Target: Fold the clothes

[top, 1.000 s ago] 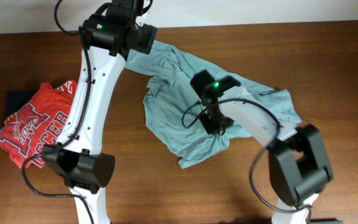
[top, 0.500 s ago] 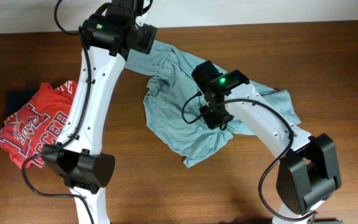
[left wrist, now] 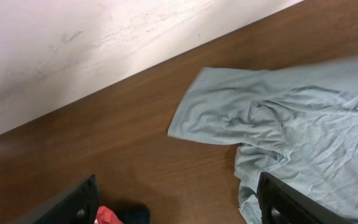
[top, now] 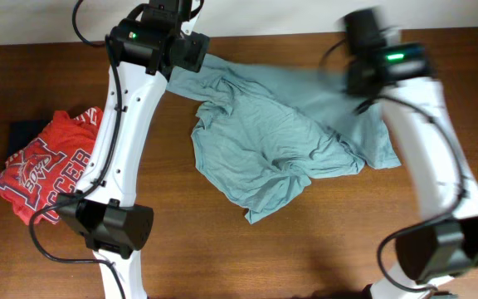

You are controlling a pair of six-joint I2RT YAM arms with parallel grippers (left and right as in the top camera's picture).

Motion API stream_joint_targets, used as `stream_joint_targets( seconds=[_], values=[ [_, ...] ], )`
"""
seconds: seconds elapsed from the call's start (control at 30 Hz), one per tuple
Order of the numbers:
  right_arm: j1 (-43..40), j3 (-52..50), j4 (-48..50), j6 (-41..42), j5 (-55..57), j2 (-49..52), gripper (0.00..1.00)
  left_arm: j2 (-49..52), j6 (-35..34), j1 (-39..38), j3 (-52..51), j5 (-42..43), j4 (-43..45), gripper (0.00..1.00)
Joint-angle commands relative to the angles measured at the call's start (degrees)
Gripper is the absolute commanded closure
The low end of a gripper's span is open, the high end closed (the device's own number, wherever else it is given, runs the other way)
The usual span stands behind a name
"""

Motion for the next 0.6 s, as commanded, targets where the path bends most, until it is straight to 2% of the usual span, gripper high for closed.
stream_joint_targets(
  seconds=[0.0,0.17,0.2,0.23,0.27,0.3,0.47,0.57],
  values=[
    [-7.52,0.83,4.63,-4.0,-0.7,-0.17,0.96,-2.12,0.31,-0.07,1.33,-0.39,-0.26,0.19],
    [-17.07,0.83,15.58,-6.08,-8.28,3.56,0.95,-2.12,0.28,-0.07,1.33,-0.33,-1.25,0.19],
    [-18.43,0.83,17.35,-6.51,-10.4,4.42,0.89,-2.12,0.31,-0.07,1.33,-0.15,-1.51,0.19],
    [-19.85,0.83,19.23,-6.6,-12.39,5.51,0.77,-2.12,0.28,-0.07,1.33,-0.11,-1.9,0.19],
    [-20.76,0.83,20.17,-6.64,-13.75,6.16,0.61,-2.12,0.31,-0.07,1.33,-0.13,-2.29,0.19],
    [-21.73,0.83,20.68,-6.64,-14.86,6.84,0.52,-2.12,0.31,-0.07,1.33,-0.15,-2.62,0.19],
    [-23.76,0.85,17.16,-6.64,-16.22,6.86,0.4,-2.12,0.31,-0.07,1.33,-0.13,-3.54,0.19],
    [-23.63,0.87,12.02,-6.62,-17.59,5.97,0.39,-2.12,0.48,-0.07,1.33,1.25,-3.67,0.08]
  ],
)
